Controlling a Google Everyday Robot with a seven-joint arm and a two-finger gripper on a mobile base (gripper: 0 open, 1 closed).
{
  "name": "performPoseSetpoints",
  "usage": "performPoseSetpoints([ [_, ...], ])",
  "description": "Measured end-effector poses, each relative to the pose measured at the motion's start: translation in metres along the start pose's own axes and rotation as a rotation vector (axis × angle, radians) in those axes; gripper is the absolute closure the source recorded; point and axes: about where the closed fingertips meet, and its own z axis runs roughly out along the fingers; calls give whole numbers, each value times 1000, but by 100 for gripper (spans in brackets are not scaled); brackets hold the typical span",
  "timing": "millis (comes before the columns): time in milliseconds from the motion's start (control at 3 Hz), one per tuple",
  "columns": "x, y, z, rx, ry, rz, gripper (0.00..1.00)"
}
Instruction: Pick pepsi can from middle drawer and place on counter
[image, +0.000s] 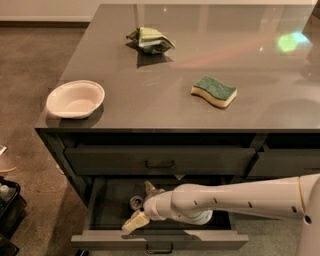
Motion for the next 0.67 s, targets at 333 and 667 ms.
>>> performPoseSetpoints([
  [333,4,0,12,0,13,-4,0],
  [667,11,-1,20,0,29,-6,0],
])
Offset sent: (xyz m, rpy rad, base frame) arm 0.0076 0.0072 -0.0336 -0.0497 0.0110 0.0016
